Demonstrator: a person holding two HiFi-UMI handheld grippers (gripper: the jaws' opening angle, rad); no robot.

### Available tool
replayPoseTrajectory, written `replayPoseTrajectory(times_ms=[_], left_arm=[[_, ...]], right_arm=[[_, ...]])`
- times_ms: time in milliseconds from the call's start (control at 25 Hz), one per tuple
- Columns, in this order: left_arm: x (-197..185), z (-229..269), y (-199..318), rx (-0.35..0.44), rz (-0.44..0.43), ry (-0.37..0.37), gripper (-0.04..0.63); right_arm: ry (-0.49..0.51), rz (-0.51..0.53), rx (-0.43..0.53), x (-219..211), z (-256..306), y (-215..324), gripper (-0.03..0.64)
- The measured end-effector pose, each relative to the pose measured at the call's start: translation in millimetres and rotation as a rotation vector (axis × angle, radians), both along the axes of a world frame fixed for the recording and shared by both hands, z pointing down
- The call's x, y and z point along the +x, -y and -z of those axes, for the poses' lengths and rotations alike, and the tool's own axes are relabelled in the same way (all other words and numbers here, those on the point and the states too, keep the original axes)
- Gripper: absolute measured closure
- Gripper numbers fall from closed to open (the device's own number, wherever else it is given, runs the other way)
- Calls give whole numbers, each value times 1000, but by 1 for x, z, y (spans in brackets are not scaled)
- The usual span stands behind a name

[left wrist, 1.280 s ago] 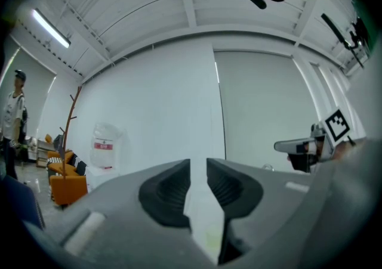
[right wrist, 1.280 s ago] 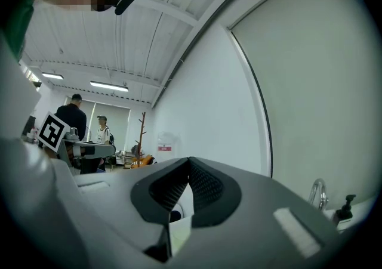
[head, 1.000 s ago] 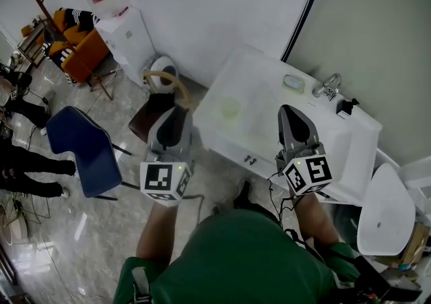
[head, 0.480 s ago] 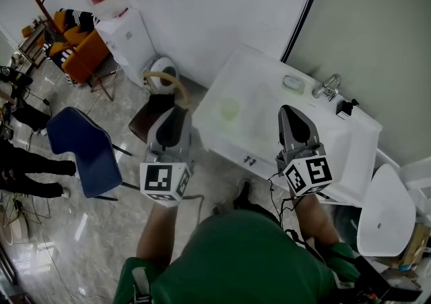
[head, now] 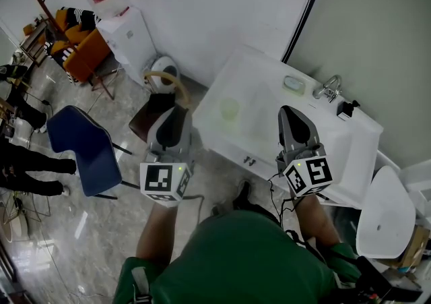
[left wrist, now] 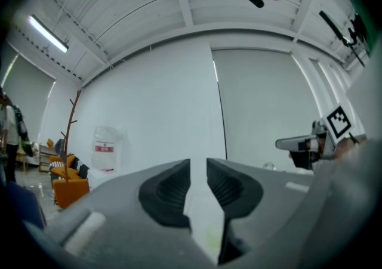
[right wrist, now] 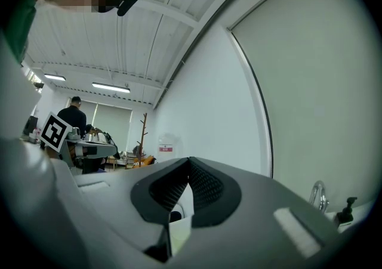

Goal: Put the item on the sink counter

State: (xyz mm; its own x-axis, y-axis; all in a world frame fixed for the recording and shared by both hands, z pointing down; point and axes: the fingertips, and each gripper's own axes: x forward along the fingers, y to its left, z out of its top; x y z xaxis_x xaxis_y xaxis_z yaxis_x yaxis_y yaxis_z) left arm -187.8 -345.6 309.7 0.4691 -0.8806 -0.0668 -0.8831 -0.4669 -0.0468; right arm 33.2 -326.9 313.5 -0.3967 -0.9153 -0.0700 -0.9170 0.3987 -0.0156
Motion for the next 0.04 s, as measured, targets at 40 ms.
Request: replayPoseTrajectory(times_ms=[40], left_arm=[[0, 0, 1, 0, 0, 0, 514]], right_arm=[[2, -2, -4, 0, 0, 1, 618]])
